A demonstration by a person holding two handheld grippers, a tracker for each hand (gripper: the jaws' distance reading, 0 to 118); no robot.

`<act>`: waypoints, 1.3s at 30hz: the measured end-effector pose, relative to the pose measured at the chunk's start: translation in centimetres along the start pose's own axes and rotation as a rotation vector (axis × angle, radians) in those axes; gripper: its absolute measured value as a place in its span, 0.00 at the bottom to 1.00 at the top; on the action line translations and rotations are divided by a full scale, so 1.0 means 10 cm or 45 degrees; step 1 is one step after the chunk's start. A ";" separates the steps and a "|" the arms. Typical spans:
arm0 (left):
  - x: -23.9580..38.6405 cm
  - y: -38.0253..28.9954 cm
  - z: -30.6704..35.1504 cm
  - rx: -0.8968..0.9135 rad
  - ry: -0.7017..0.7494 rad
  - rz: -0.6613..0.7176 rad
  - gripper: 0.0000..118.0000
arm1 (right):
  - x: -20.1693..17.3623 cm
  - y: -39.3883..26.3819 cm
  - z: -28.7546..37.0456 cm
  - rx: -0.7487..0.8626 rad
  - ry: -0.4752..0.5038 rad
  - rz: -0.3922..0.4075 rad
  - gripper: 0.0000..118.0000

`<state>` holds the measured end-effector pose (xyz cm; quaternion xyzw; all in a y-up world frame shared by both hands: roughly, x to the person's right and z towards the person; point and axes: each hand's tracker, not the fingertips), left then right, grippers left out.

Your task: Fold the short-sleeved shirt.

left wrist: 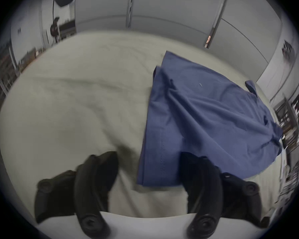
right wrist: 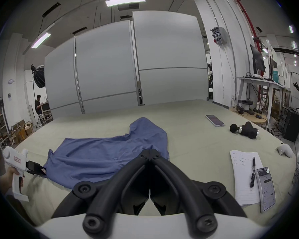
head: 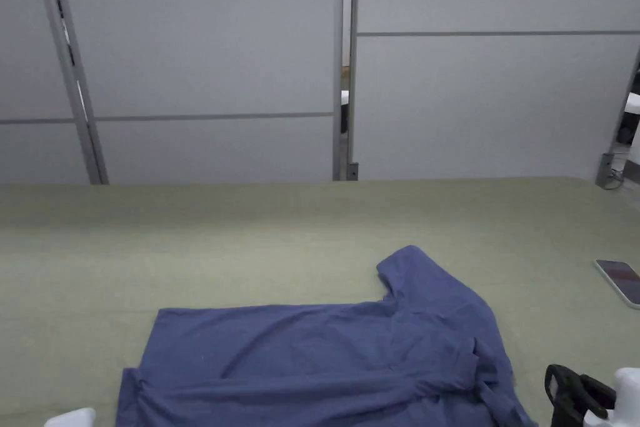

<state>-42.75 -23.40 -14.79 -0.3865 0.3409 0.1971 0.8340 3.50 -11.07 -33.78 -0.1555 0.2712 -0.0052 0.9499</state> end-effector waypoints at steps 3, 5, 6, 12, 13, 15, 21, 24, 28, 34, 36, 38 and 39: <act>0.02 -0.03 0.06 0.061 -0.124 -0.038 0.05 | 0.36 -0.21 -0.55 -0.134 -0.060 0.012 0.58; 0.12 -0.06 0.39 0.063 -0.099 -0.044 0.05 | 0.49 -0.24 -0.99 -0.342 -0.062 -0.029 1.00; 0.14 -0.08 0.44 0.063 -0.107 -0.038 0.05 | 0.50 -0.36 -1.12 -0.344 -0.053 -0.056 1.00; -0.07 0.06 0.25 0.073 -0.110 -0.030 0.05 | 0.46 -0.69 -1.88 -0.736 -0.105 0.006 0.89; -0.09 0.08 0.23 0.067 -0.114 -0.027 0.05 | 0.47 -0.71 -1.92 -0.757 -0.077 -0.012 0.83; -0.13 0.13 0.19 0.051 -0.129 -0.028 0.05 | 0.45 -0.67 -1.86 -0.680 -0.086 0.035 0.48; -0.03 0.04 0.52 0.095 -0.167 -0.045 0.05 | 0.24 -0.32 -1.33 -0.570 0.068 0.090 0.15; -0.15 0.00 0.85 0.129 -0.235 0.018 0.05 | 0.29 -0.13 -1.01 -0.543 0.147 -0.018 0.15; -0.33 -0.21 1.28 0.139 -0.196 -0.003 0.05 | 0.39 -0.12 -0.37 -0.560 0.145 -0.037 0.15; -0.45 -0.84 1.45 -0.088 -0.172 0.026 0.05 | 0.50 -0.64 0.25 -0.807 0.090 -0.043 0.15; -0.43 -0.99 1.26 -0.148 -0.149 0.006 0.05 | 0.50 -0.86 0.22 -0.884 0.060 -0.029 0.15; -0.40 -1.07 1.21 -0.153 -0.129 -0.024 0.05 | 0.49 -0.92 0.22 -0.882 0.068 -0.074 0.15; -0.39 -1.07 1.24 -0.128 -0.117 -0.053 0.06 | 0.45 -0.89 0.26 -0.864 0.058 -0.087 0.21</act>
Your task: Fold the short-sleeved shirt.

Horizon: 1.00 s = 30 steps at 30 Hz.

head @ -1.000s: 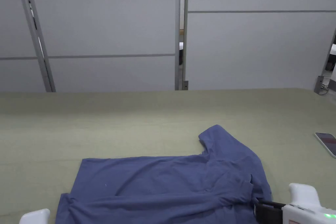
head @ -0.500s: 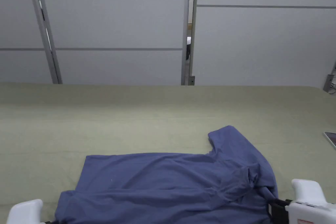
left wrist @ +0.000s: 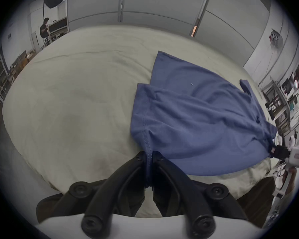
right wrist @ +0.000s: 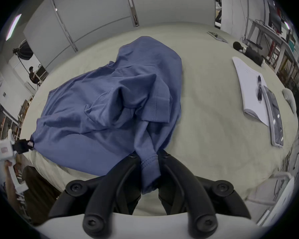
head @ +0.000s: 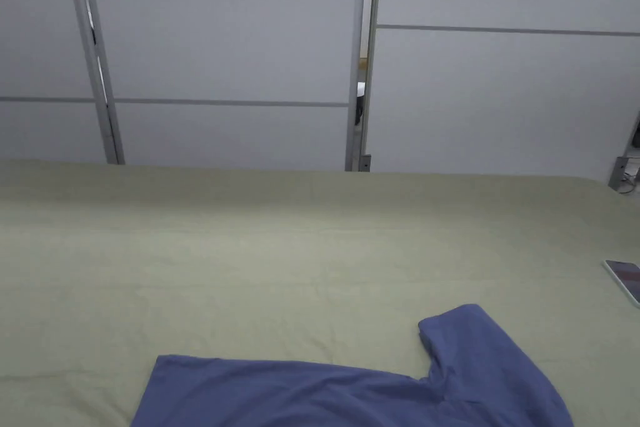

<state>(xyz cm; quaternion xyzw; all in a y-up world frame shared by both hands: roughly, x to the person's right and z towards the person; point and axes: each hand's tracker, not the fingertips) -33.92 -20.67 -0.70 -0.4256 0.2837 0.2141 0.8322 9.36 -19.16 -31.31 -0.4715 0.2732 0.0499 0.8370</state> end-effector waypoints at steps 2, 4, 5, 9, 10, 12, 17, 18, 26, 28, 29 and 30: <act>0.04 0.08 0.14 0.047 0.022 0.007 0.19 | -0.07 0.07 0.19 0.106 -0.034 0.036 0.62; 0.06 0.21 0.38 0.218 0.085 0.017 0.49 | -0.10 0.18 0.46 0.279 -0.120 0.089 1.00; 0.10 0.32 0.60 0.368 0.112 0.008 0.77 | -0.14 0.24 0.67 0.434 -0.124 0.092 1.00; 0.34 0.62 1.22 0.937 0.074 -0.019 0.98 | -0.29 0.47 1.30 0.934 -0.147 0.098 1.00; 0.41 0.67 1.34 1.076 0.045 -0.035 0.98 | -0.36 0.52 1.41 1.029 -0.163 0.101 1.00; 0.53 0.73 1.49 1.269 -0.007 -0.052 0.96 | -0.51 0.61 1.52 1.177 -0.162 0.117 1.00; 0.60 0.93 1.39 1.207 -0.100 -0.044 0.00 | -0.77 0.81 1.46 1.193 -0.067 0.124 0.10; 0.58 0.95 1.37 1.175 -0.133 -0.032 0.00 | -0.81 0.81 1.42 1.200 -0.098 0.117 0.02; 0.51 1.57 0.60 0.770 -0.214 -0.015 0.00 | -0.81 0.93 0.99 1.058 0.011 0.148 0.02; 0.47 1.88 0.22 0.524 -0.248 0.020 0.30 | -0.78 0.93 0.88 1.034 0.010 0.134 0.02; 0.30 2.07 -0.21 0.394 -0.239 0.038 0.66 | -0.78 0.94 0.84 1.020 0.011 0.131 0.02; 0.26 2.21 -0.50 0.229 -0.220 0.034 1.00 | -0.77 0.95 0.81 1.005 0.012 0.136 0.02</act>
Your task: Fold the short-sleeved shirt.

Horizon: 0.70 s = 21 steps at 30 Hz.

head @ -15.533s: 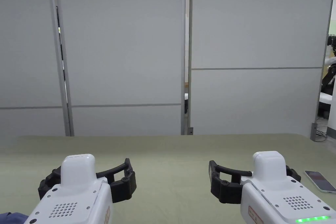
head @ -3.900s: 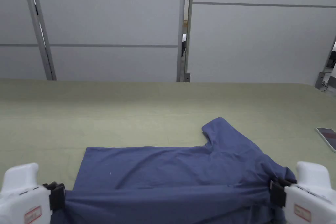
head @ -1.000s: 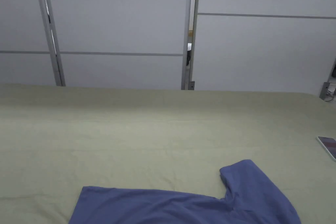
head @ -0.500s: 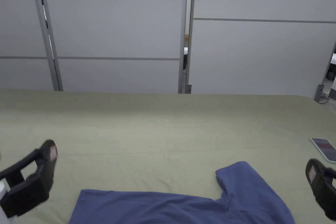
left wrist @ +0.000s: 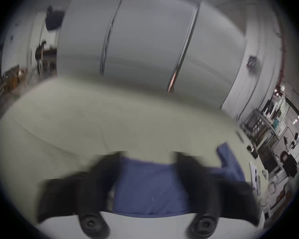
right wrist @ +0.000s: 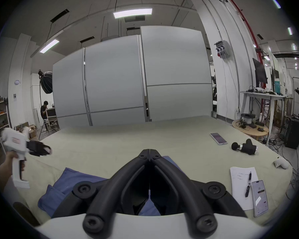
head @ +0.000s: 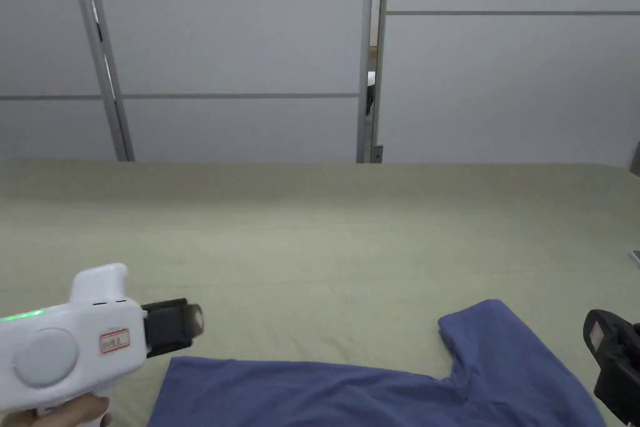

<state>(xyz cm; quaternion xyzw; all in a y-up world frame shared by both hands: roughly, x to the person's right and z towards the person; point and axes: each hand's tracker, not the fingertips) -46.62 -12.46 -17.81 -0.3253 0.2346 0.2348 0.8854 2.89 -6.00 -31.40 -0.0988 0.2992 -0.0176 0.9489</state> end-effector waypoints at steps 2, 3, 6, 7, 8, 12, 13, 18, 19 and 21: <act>-0.15 0.04 -0.50 -0.243 -0.036 -0.022 1.00 | -0.04 -0.03 -0.01 -0.025 0.004 0.008 0.02; -0.06 -0.05 -0.55 -0.231 0.047 -0.029 1.00 | -0.03 -0.05 -0.04 -0.038 0.008 0.012 0.02; -0.14 -0.19 -0.95 -0.233 0.126 -0.003 0.96 | -0.01 -0.12 -0.13 -0.078 -0.020 0.036 0.02; -0.02 -0.31 -0.96 -0.238 0.153 0.022 0.86 | 0.01 -0.13 -0.18 -0.095 -0.025 0.033 0.02; -0.01 -0.38 -1.03 -0.236 0.171 0.046 0.70 | 0.03 -0.15 -0.23 -0.120 -0.031 0.024 0.02; -0.12 -0.40 -1.04 -0.128 0.231 0.053 0.12 | 0.11 -0.21 -0.47 -0.251 -0.046 0.025 0.08; -0.14 -0.42 -1.03 -0.124 0.245 0.014 0.04 | 0.17 -0.22 -0.59 -0.292 -0.042 0.011 0.29; -0.14 -0.42 -0.87 -0.092 0.179 -0.027 0.03 | 0.62 -0.47 -1.43 -0.664 -0.102 -0.108 1.00; -0.12 -0.42 -0.82 -0.083 0.175 -0.035 0.03 | 0.71 -0.52 -1.59 -0.656 -0.124 -0.111 1.00; -0.09 -0.45 -0.78 -0.081 0.167 -0.048 0.03 | 0.87 -0.67 -1.89 -0.802 -0.200 -0.104 1.00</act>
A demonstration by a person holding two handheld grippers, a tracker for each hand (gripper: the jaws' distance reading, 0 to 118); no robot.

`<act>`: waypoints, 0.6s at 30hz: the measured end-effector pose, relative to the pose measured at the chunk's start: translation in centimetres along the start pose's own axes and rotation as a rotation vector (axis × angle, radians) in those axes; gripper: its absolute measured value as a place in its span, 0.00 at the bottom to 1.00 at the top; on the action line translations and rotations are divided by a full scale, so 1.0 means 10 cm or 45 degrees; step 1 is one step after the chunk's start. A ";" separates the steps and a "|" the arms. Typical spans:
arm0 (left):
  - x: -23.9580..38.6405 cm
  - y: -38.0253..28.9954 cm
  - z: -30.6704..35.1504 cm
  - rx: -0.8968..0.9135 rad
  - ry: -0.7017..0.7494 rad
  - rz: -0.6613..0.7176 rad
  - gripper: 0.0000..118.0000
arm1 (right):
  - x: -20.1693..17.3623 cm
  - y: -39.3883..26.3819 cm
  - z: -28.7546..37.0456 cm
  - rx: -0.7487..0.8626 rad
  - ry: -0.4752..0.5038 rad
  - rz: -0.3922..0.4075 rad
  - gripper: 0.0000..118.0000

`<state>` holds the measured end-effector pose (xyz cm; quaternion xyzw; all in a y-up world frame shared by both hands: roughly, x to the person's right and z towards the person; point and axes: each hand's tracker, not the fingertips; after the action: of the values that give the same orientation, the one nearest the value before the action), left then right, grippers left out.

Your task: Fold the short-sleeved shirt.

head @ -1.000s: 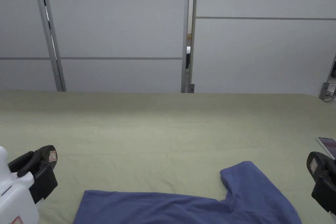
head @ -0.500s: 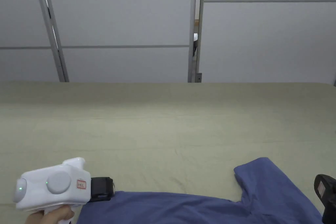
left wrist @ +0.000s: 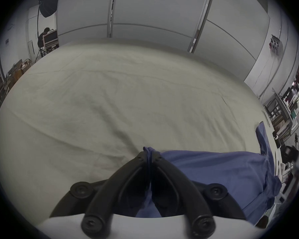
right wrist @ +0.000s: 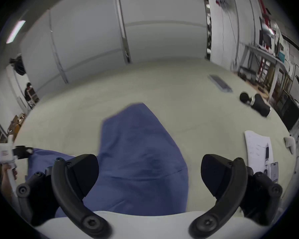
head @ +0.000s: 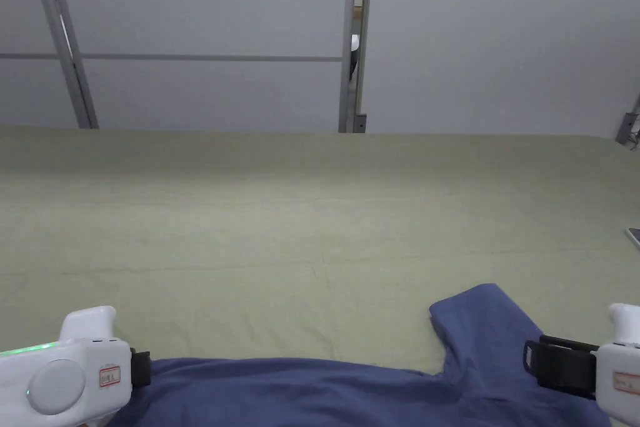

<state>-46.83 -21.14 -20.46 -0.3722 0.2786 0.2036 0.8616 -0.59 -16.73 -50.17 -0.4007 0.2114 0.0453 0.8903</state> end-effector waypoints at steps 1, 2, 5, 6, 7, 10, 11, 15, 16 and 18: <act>0.01 -0.02 0.03 0.008 -0.001 -0.003 0.03 | 0.04 -0.08 -0.11 -0.047 -0.047 -0.010 1.00; -0.03 0.02 0.02 0.015 -0.003 -0.006 0.03 | 0.10 -0.10 -0.25 -0.112 -0.082 -0.021 1.00; -0.05 0.00 0.06 0.008 -0.009 -0.003 0.03 | 0.16 -0.12 -0.50 -0.245 -0.074 -0.004 0.54; -0.04 0.02 0.09 0.007 -0.011 -0.003 0.03 | 0.13 -0.14 -0.41 -0.170 -0.161 0.041 0.46; -0.05 0.01 0.11 0.010 -0.013 -0.002 0.03 | 0.09 -0.11 -0.29 -0.101 -0.051 0.061 0.12; -0.02 0.04 0.28 0.039 -0.015 -0.003 0.03 | -0.03 -0.01 -0.01 -0.032 0.006 0.110 0.03; -0.02 0.05 0.36 0.055 -0.025 -0.003 0.03 | -0.09 0.02 0.08 0.002 -0.001 0.182 0.03; -0.03 0.03 0.89 0.132 -0.049 -0.027 0.03 | -0.12 0.06 0.53 0.118 0.019 0.321 0.03; -0.05 -0.01 1.04 0.156 -0.041 -0.044 0.03 | -0.09 0.03 0.70 0.138 0.040 0.329 0.03; -0.15 -0.10 1.25 0.183 -0.036 -0.067 0.03 | -0.04 -0.07 1.04 0.184 0.049 0.363 0.03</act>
<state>-43.33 -12.55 -11.87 -0.3137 0.2706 0.1654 0.8950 2.74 -9.52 -43.43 -0.3021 0.2857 0.1482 0.8973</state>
